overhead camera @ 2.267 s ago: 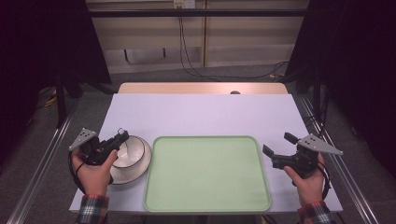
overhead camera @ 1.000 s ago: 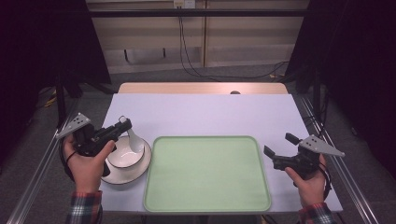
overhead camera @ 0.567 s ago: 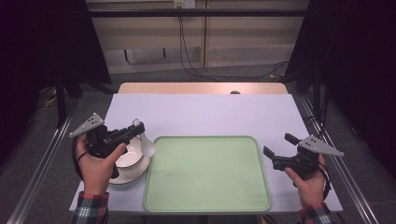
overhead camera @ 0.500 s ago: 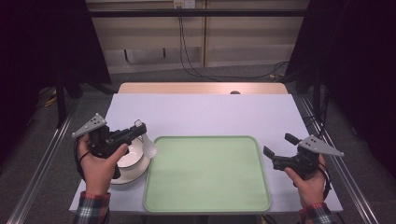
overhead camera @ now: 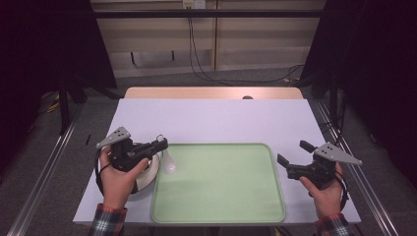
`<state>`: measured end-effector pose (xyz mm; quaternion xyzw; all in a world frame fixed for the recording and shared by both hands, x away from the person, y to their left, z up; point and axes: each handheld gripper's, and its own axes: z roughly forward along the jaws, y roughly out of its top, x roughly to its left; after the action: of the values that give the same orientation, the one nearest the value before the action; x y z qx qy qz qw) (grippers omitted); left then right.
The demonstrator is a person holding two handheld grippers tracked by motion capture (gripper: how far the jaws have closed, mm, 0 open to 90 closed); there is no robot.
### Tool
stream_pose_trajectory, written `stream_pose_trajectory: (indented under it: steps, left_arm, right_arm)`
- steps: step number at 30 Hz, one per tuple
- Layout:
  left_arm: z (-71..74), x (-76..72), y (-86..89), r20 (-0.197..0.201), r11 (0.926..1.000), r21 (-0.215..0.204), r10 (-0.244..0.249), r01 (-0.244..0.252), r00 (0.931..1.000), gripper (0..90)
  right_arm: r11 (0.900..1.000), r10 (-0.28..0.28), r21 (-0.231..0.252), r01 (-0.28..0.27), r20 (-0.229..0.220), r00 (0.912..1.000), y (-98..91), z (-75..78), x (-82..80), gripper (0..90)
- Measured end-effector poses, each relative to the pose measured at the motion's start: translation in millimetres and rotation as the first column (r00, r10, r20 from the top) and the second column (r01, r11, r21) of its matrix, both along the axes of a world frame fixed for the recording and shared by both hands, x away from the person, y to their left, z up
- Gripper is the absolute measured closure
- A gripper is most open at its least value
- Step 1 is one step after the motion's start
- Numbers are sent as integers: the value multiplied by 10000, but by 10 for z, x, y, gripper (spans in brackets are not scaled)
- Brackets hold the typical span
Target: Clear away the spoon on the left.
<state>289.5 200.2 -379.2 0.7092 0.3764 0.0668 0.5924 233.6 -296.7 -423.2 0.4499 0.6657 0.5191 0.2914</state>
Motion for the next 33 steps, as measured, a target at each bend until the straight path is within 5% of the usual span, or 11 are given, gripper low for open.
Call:
stream_pose_trajectory:
  steps: [16,33]
  left_arm:
    - [-207,-53,-177,-613,9979,434,-444,471,9971,853]
    - [-297,-138,-257,-780,9952,730,-595,652,9952,853]
  right_arm:
    - [10000,-3,58,3,6,10000,2,3,2,29]
    - [10000,13,7,-13,23,10000,-4,3,1,29]
